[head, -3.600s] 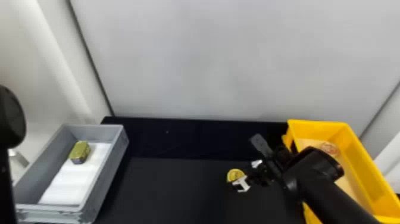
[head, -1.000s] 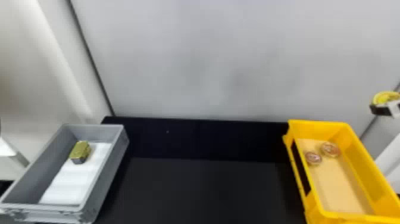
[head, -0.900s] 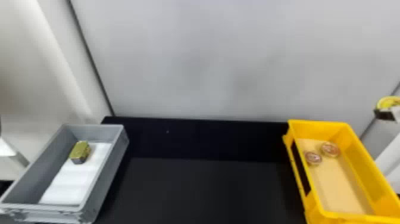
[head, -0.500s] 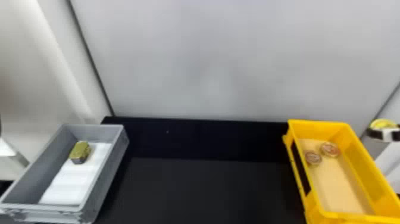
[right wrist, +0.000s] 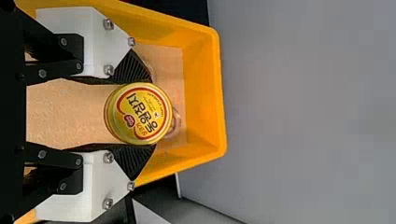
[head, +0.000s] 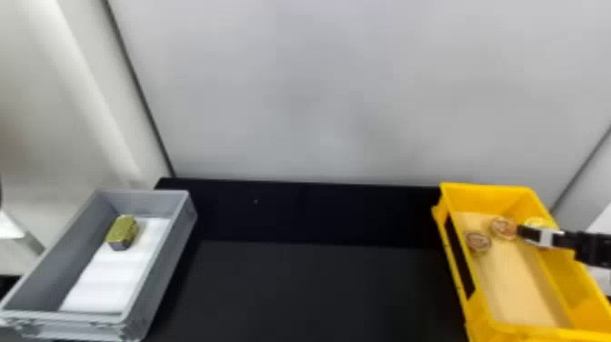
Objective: Pick up the round yellow can and place it in the yellow rectangular box
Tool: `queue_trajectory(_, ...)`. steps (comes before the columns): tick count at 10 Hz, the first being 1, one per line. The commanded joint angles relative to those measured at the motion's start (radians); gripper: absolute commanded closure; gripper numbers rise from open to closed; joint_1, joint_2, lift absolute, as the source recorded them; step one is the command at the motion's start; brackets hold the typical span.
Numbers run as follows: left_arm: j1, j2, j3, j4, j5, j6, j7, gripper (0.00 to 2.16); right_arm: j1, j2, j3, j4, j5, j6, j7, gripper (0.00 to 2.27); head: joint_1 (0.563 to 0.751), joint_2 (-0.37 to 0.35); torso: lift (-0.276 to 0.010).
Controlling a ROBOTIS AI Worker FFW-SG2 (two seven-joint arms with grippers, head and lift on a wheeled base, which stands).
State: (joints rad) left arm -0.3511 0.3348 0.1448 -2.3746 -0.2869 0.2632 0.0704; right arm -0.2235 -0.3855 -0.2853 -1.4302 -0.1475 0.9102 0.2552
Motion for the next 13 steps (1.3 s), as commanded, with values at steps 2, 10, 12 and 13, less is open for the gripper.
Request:
queue_trajectory(2, 0.003, -0.003, 0.004, 0.000, 0.000, -0.002, 0.000, 0.27, 0.015, 0.000, 0.026, 0.074, -0.014, -0.008, 0.003, 0.69, 0.663, 0.054, -0.010)
queue_trajectory(10, 0.009, -0.003, 0.009, 0.000, 0.000, -0.019, -0.003, 0.27, -0.051, -0.018, 0.117, 0.383, -0.078, -0.132, 0.013, 0.68, 0.663, 0.054, -0.010)
queue_trajectory(12, 0.009, -0.005, 0.009, 0.000, 0.000, -0.021, -0.003, 0.27, -0.054, -0.018, 0.120, 0.375, -0.078, -0.137, 0.009, 0.67, 0.663, 0.054, -0.010)
queue_trajectory(13, 0.011, -0.006, 0.010, 0.000, 0.000, -0.021, -0.003, 0.27, -0.054, -0.018, 0.117, 0.372, -0.078, -0.124, 0.009, 0.58, 0.663, 0.054, -0.010)
